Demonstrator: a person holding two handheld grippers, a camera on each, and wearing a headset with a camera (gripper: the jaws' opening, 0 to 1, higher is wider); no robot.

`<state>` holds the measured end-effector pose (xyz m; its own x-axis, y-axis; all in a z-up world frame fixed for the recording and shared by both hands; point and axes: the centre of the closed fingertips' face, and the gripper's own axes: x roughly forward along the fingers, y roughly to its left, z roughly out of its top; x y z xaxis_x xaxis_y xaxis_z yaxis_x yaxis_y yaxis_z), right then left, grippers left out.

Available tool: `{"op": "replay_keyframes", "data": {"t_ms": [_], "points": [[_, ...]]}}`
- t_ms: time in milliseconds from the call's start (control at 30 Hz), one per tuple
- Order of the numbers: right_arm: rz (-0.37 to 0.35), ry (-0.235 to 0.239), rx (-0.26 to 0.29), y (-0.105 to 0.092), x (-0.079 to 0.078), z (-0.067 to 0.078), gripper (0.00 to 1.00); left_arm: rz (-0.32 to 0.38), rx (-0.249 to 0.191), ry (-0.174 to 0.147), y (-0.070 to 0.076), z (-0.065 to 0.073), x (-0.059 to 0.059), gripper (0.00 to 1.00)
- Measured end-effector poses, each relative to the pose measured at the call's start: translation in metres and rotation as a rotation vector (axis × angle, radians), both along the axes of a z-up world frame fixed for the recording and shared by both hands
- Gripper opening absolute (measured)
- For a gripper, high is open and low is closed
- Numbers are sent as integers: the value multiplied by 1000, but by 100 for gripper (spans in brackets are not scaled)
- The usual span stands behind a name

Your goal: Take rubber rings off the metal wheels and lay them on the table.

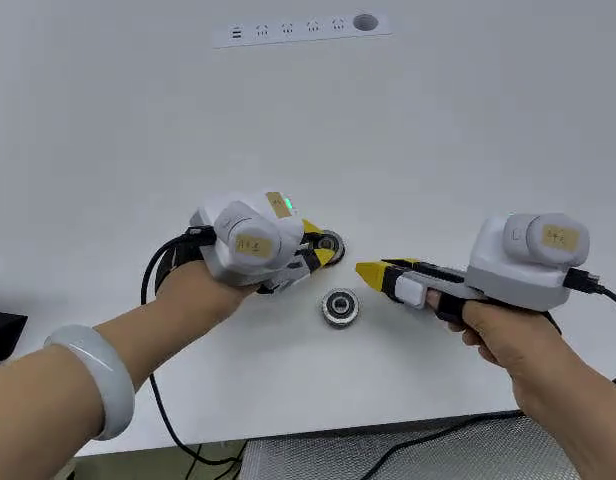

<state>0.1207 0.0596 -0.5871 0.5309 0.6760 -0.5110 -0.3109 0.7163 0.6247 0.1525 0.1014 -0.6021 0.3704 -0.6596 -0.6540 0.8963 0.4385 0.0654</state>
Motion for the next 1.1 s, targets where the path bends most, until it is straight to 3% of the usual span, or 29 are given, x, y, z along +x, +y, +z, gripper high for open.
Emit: {"op": "replay_keyframes", "data": {"t_ms": [300, 1100], "points": [[-52, 52, 79, 9, 14, -5, 25, -4, -8, -1, 0, -1, 0, 14], [-83, 147, 173, 29, 25, -14, 22, 3, -18, -5, -1, 0, -1, 13]]}}
